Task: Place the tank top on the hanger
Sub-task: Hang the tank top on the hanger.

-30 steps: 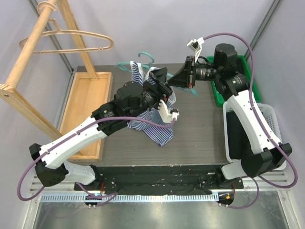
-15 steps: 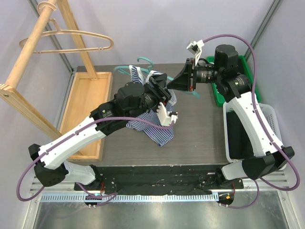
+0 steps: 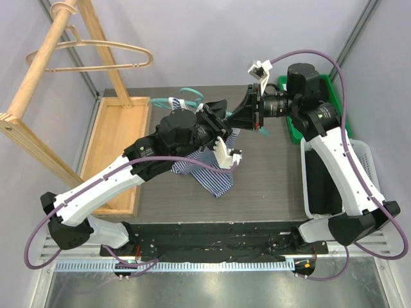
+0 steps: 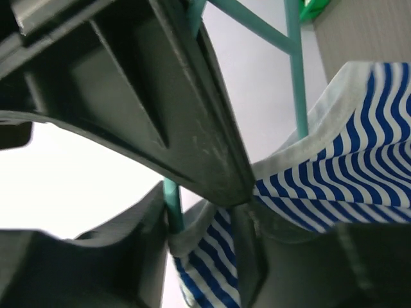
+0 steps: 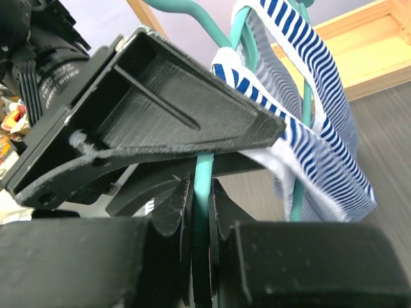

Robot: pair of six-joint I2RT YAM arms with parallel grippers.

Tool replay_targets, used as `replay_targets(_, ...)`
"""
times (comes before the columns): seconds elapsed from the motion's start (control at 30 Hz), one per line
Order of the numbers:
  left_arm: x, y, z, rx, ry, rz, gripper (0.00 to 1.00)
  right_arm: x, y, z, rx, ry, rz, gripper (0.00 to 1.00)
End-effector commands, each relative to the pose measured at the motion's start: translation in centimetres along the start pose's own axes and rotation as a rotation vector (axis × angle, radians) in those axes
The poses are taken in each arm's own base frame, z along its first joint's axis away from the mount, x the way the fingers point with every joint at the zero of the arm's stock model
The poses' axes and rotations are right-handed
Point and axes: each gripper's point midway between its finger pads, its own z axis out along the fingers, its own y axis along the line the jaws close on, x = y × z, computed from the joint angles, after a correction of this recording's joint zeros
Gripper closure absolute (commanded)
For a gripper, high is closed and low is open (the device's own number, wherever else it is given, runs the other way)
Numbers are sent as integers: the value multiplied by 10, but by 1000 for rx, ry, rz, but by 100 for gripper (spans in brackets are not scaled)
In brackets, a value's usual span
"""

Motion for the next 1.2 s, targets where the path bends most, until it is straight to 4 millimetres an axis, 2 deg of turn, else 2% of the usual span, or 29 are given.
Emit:
replay_targets(0.0, 1, 16, -5, -42, 0, -12, 63, -27, 36, -11, -51, -57, -165, 99)
replay_targets(0.07, 1, 15, -5, -39, 0, -9, 77, -26, 35, -12, -47, -57, -164, 99)
replay_targets(0.2, 0, 15, -5, -37, 0, 4, 93, -25, 36, -12, -49, -55, -164, 99)
replay_targets(0.23, 1, 14, -5, -34, 1, 7, 100, -26, 37, -12, -49, -56, -167, 99)
replay_targets(0.5, 3, 7, -9, -16, 16, 36, 100, -18, 31, -12, -28, -38, -166, 99)
replay_targets(0.63, 5, 3, -15, 5, 24, 36, 100, -7, 14, -14, 51, -1, -197, 79)
replay_targets(0.67, 6, 1, -16, 11, 27, 35, 100, -3, 10, -15, 74, 12, -205, 67)
replay_targets(0.73, 7, -4, -20, 27, 33, 32, 100, 0, 0, -18, 134, 24, -207, 57)
replay_targets(0.77, 8, -7, -21, 35, 36, 30, 100, 1, -4, -19, 157, 28, -217, 47)
replay_targets(0.83, 10, -11, -26, 47, 45, 27, 100, 1, -12, -24, 215, 33, -220, 39)
replay_targets(0.87, 10, -13, -27, 53, 47, 22, 100, 1, -15, -25, 233, 36, -225, 32)
replay_targets(1.03, 16, -21, -37, 69, 62, 19, 100, -1, -22, -42, 328, 53, -258, 13)
replay_targets(1.17, 31, -24, -45, 78, 95, -9, 100, -8, -28, -60, 427, 50, -291, 9)
